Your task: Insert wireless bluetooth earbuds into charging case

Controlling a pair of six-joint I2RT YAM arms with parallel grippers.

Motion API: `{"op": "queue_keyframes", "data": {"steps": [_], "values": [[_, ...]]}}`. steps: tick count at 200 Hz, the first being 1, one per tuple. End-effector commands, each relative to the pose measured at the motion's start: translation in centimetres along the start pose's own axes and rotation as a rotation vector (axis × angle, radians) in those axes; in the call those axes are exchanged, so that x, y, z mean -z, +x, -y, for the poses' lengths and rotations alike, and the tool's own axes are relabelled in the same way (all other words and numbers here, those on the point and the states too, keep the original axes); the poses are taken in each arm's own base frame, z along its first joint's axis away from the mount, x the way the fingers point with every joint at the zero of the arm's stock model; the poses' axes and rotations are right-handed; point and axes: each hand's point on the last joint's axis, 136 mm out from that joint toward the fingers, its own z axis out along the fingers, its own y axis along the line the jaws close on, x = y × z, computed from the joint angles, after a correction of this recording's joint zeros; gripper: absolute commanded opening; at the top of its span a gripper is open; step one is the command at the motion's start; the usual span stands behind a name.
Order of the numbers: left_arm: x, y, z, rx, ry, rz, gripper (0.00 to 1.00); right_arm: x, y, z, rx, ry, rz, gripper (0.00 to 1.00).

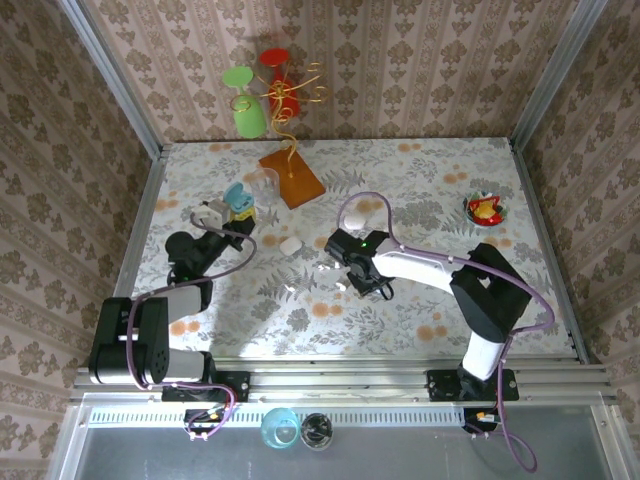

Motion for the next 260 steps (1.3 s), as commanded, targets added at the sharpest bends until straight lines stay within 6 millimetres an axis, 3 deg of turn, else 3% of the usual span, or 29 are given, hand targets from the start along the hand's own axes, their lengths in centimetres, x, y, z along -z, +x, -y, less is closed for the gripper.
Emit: {"op": "queue_keyframes", "data": {"steps": [1,69,260], "values": [[0.0,-0.3,-0.1,-0.003,0.003,0.021,0.34,0.1,0.4,0.5,0.098,0.136,-0.022,0.51],[0.1,-0.3,-0.1,0.004,0.009,0.024,0.34,-0.9,1.1,0.6,0.199,0.283,-0.075,0.35],[0.2,-0.1,-0.1,0.004,0.011,0.021,0.34,-3.2,3.6,0.8,0.221,0.271,-0.174,0.26]]}}
